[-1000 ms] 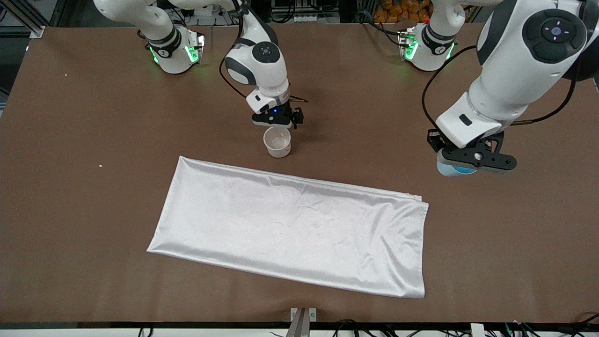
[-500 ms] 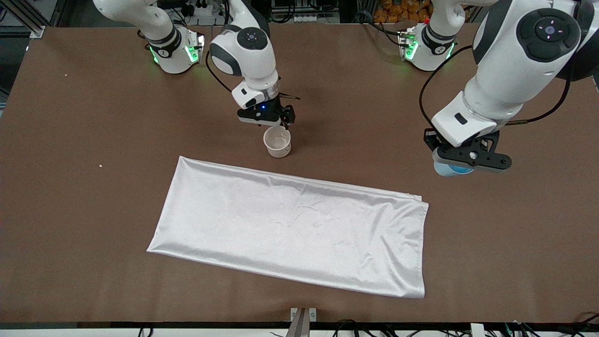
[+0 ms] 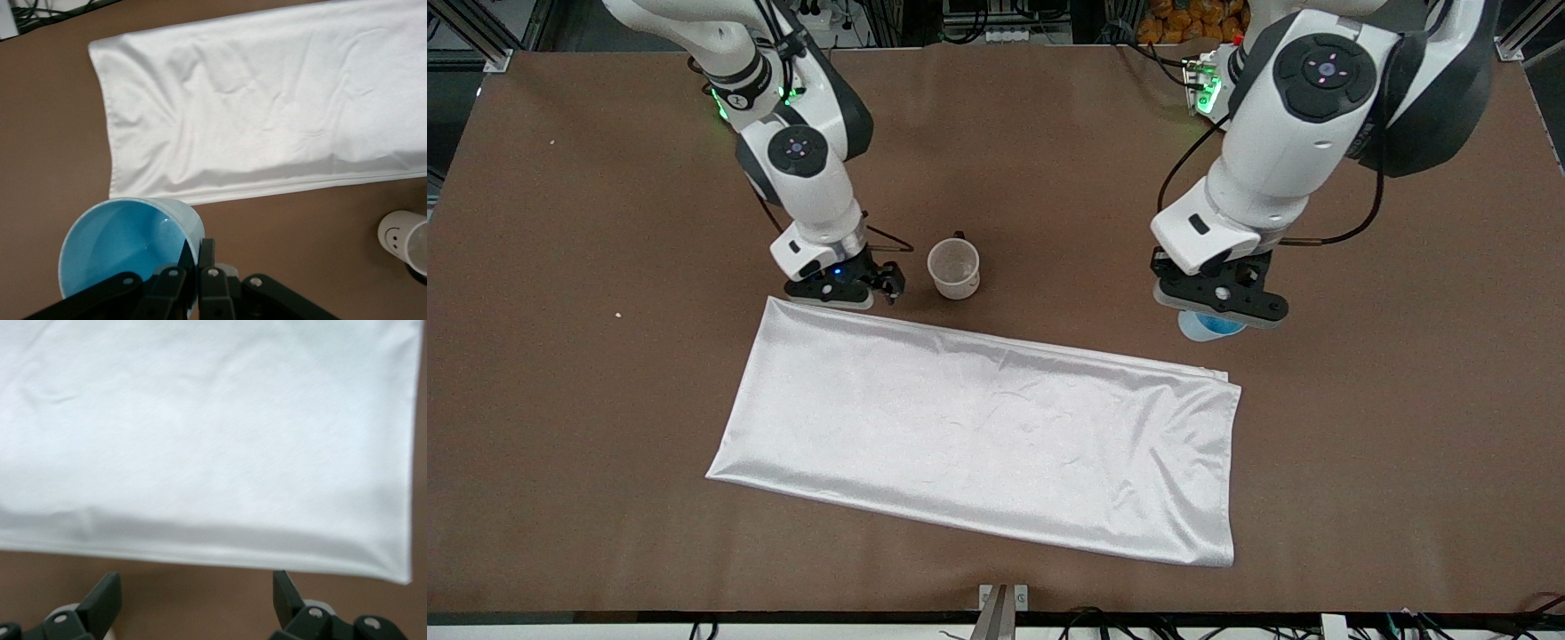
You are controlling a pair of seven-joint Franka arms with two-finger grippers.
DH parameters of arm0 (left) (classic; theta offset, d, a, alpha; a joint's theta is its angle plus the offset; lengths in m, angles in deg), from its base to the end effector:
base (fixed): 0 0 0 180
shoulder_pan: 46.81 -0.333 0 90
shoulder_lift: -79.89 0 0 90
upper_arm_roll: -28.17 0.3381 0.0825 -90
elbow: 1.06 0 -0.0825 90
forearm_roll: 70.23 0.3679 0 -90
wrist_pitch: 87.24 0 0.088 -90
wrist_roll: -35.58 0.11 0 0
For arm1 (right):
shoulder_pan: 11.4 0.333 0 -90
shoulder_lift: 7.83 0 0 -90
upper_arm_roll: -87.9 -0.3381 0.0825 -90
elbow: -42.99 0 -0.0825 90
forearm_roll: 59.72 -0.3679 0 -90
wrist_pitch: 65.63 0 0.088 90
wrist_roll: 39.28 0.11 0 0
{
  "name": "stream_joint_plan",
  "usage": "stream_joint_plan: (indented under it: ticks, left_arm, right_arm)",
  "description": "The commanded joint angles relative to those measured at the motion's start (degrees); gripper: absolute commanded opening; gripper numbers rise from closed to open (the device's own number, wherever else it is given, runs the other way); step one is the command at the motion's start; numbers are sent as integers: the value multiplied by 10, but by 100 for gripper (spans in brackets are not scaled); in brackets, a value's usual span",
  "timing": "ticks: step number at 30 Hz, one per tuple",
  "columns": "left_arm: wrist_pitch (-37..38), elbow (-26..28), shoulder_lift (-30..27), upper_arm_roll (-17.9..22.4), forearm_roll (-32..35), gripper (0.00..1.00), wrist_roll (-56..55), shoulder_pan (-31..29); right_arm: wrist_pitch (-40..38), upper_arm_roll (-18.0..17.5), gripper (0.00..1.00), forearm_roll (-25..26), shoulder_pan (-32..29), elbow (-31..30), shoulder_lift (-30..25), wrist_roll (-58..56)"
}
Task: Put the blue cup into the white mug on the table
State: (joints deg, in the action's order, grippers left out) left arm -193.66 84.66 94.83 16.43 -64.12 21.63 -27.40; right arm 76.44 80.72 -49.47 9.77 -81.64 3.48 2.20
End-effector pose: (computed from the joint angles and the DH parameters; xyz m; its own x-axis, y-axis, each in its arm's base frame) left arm 0.5613 -0.3106 0.5539 0.9439 -0.3095 0.1149 -0.3087 -0.9508 -0.0254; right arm 0.4948 0.2655 0.3422 0.9850 -0.0961 0.1432 -0.0980 -0.9952 0.0066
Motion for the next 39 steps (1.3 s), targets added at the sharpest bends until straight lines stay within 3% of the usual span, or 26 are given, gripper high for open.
stream_joint_plan:
  ticks: [1,12,18,24,31,39]
  left_arm:
    - [-16,-3,22,3,29,0,-52,55]
    - [-58,-6,69,-3,29,0,-82,109]
    - [-85,-8,99,-5,28,0,-99,142]
    - [-113,-11,137,0,35,0,-164,202]
    - [-140,-11,170,1,36,0,-173,244]
    - [-150,-19,185,2,36,0,-189,268]
  right_arm:
    - [-21,-9,100,5,-56,18,5,-68]
    - [-149,-10,100,4,-132,126,41,-175]
    - [-239,-9,100,-53,-159,185,41,-269]
    - [-330,-11,100,-64,-199,237,34,-326]
    - [-355,-10,100,-116,-219,216,-13,-351]
    - [-355,-9,100,-120,-227,132,-106,-369]
